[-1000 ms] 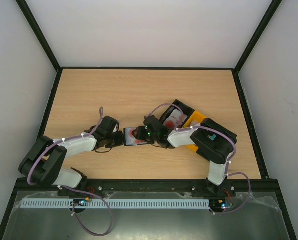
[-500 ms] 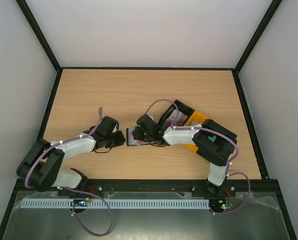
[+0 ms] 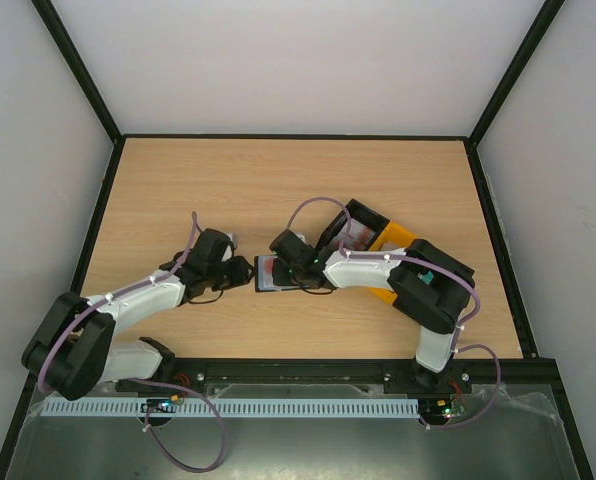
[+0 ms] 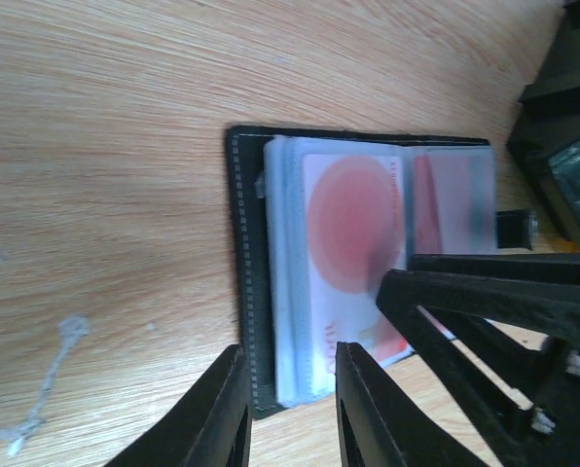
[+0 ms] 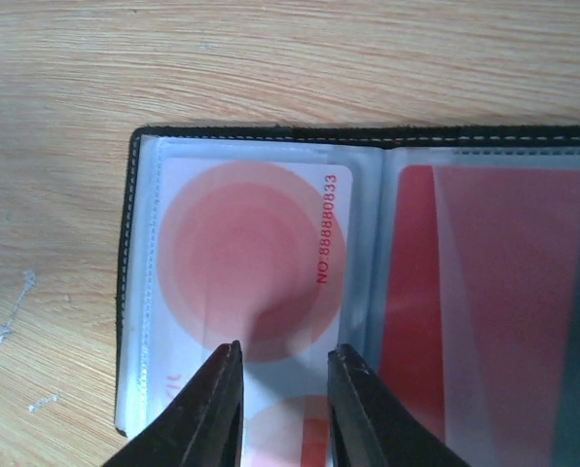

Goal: Put the credit cards into the card holder
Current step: Insert the credit card into the card holder.

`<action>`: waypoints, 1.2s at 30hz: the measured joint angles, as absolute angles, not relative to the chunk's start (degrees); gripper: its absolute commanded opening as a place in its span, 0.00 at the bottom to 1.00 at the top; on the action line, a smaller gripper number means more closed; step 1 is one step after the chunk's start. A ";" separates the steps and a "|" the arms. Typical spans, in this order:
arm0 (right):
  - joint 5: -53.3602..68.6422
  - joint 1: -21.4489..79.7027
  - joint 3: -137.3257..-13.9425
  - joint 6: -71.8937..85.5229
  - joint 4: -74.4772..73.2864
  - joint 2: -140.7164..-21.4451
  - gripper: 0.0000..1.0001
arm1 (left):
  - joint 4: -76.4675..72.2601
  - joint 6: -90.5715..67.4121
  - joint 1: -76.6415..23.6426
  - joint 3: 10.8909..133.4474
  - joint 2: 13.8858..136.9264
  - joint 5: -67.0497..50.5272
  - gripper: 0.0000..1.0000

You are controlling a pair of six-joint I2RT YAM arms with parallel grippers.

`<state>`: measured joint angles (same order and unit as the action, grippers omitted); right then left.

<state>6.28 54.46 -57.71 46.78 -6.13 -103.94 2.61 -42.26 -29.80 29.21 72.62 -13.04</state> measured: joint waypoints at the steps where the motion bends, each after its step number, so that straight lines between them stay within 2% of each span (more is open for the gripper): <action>1: 6.11 54.54 -57.89 46.72 -6.61 -103.94 0.18 | 2.11 -42.48 -29.82 29.21 72.62 -13.67 0.27; 7: 5.26 54.65 -58.67 46.28 -8.75 -103.94 0.09 | -1.17 -43.20 -29.82 29.19 73.14 -17.34 0.26; 15: 4.43 54.76 -58.67 46.28 -10.41 -104.16 0.03 | -4.62 -44.05 -29.82 28.40 75.88 -21.19 0.31; 27: 3.53 54.78 -58.61 46.57 -10.35 -104.64 0.02 | -8.08 -44.51 -29.82 27.35 79.92 -24.69 0.29; 36: 3.22 54.78 -58.33 46.96 -9.52 -104.79 0.02 | -9.43 -44.60 -29.82 27.35 80.44 -24.88 0.31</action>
